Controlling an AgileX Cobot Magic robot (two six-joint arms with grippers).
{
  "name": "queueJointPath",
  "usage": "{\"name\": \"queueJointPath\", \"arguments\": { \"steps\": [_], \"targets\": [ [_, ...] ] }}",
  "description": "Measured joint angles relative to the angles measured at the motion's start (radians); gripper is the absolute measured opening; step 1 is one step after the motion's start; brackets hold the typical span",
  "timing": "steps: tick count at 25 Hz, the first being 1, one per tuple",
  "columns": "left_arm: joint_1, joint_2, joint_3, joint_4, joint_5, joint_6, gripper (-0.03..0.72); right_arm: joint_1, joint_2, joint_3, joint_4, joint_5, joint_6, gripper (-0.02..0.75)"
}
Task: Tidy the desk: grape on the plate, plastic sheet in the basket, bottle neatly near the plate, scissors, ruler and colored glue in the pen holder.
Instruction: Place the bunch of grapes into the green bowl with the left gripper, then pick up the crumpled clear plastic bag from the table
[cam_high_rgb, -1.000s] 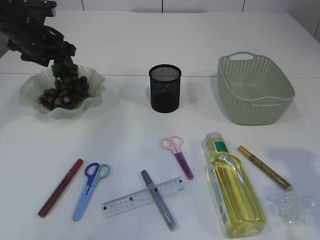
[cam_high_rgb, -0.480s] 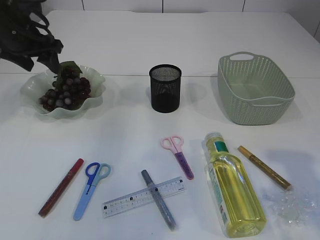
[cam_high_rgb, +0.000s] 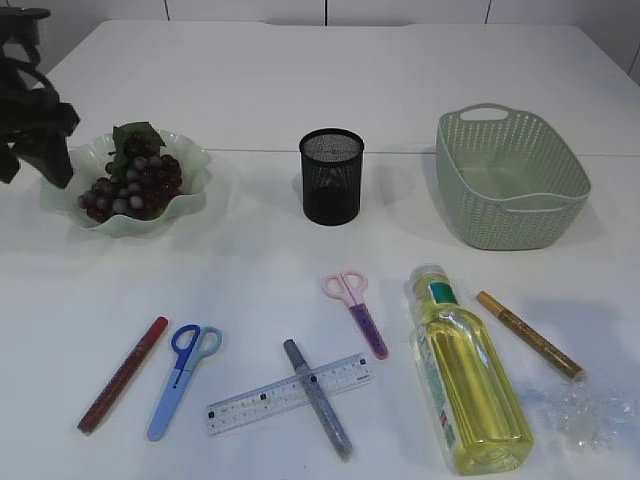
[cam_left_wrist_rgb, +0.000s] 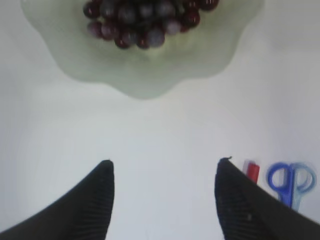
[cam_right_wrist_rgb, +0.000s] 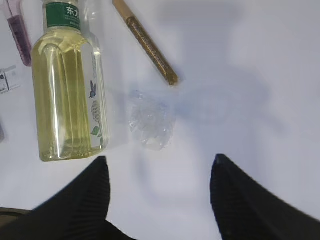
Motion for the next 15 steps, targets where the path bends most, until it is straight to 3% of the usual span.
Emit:
{"name": "queueJointPath", "arguments": {
  "steps": [8, 15],
  "targets": [
    [0.000, -0.237, 0.297, -0.033, 0.001, 0.002, 0.458, 0.114, 0.103, -0.011, -0.006, 0.011, -0.063, 0.495],
    [0.000, -0.396, 0.399, -0.035, 0.023, 0.004, 0.456, 0.118, 0.296, -0.013, -0.019, -0.020, -0.196, 0.494]
  ]
}}
